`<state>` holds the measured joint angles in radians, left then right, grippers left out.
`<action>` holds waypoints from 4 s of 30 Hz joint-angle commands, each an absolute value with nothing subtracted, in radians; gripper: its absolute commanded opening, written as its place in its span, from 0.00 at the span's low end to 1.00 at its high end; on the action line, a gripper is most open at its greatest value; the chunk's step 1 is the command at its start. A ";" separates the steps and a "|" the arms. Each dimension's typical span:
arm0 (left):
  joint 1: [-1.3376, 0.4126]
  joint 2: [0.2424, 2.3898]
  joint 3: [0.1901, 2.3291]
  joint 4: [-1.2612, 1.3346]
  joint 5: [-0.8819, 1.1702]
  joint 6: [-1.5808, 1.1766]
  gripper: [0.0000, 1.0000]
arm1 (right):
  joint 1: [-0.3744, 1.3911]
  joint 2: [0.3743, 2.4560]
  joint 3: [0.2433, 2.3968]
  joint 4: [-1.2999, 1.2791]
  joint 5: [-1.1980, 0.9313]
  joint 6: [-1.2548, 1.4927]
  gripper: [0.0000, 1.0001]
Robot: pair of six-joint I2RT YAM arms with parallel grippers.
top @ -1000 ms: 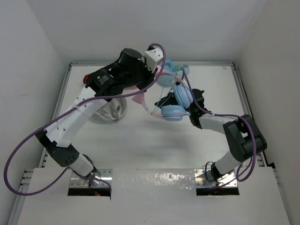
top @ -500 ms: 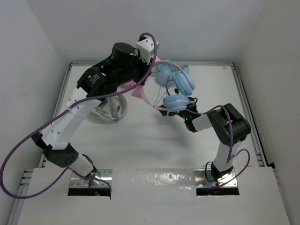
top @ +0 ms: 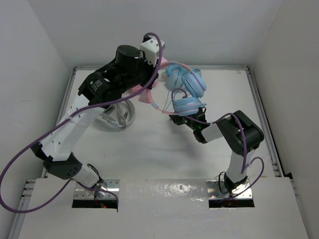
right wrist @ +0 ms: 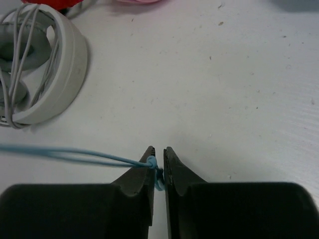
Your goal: Wrap the headphones
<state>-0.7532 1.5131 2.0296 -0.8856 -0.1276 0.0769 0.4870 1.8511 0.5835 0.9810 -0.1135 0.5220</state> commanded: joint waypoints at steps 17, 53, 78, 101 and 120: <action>-0.350 1.538 2.103 -0.672 -0.086 -0.251 0.00 | 1.015 1.706 0.414 0.977 0.230 0.296 0.00; -0.438 1.672 1.312 0.132 -0.563 0.538 0.00 | 1.203 1.232 1.056 0.195 0.491 -0.248 0.00; -0.718 1.414 1.212 -0.288 -0.152 0.370 0.00 | 0.416 1.468 1.417 0.126 0.233 -0.025 0.00; -0.718 1.378 1.394 -0.508 0.158 0.314 0.00 | 0.295 1.347 1.118 0.379 -0.144 0.189 0.00; -0.716 1.370 1.546 -0.560 -0.104 0.245 0.00 | 0.295 1.186 0.785 0.491 -0.095 0.216 0.00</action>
